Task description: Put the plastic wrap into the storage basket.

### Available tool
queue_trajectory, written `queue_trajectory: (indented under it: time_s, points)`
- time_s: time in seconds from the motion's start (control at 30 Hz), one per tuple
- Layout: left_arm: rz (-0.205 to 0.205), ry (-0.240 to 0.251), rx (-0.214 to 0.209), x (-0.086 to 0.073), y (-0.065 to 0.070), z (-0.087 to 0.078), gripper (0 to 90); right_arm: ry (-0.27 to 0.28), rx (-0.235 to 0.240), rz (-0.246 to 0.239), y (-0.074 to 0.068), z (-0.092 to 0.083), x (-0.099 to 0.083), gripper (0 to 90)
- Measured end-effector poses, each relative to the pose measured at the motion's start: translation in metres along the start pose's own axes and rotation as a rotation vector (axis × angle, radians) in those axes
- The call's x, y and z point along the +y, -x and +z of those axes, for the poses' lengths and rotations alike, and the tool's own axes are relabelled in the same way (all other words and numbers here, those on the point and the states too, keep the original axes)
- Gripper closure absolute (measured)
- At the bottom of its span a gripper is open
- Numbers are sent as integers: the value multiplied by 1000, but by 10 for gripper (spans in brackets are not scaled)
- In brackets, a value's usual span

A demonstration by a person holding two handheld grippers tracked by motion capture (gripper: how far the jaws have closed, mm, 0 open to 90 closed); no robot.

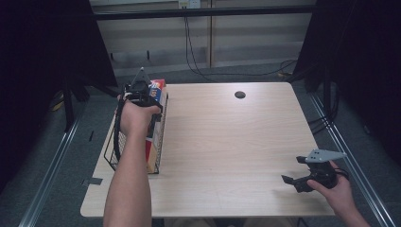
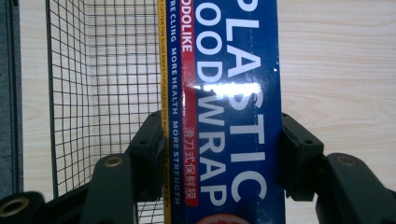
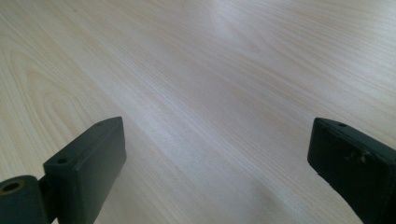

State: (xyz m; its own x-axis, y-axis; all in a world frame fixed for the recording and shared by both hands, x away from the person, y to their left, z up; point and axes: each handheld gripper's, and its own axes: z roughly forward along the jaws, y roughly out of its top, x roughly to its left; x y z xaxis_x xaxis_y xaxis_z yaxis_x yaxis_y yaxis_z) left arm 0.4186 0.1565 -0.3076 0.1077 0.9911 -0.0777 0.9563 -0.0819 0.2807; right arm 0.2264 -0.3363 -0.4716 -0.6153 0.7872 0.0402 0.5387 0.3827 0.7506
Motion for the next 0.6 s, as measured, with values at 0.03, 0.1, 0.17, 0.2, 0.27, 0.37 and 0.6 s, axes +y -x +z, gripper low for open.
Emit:
queue_trajectory:
  time_s: [0.03, 0.1, 0.17, 0.2, 0.27, 0.37, 0.6]
  points:
    - [-14, -4, -4, 0, 0, 0, 438, 2, 0, 3, 0, 0, 0, 45]
    - [-5, -1, -3, 0, -3, 0, 437, 0, 0, 7, 0, 0, 0, 45]
    - [-11, 1, 0, 0, -5, -1, 438, 0, 0, 7, 1, 0, 0, 45]
    - [-16, 1, 2, 0, -6, 0, 438, 0, 3, 8, 1, -1, 0, 45]
    - [-16, 2, -1, 0, -9, 0, 437, -1, 0, 7, 1, -1, 0, 45]
    - [-23, 3, -1, 0, -13, 1, 438, -1, 2, 4, 0, 0, 0, 45]
    - [-44, 0, -5, -1, -26, 6, 438, 1, 2, 4, -1, 0, 0, 45]
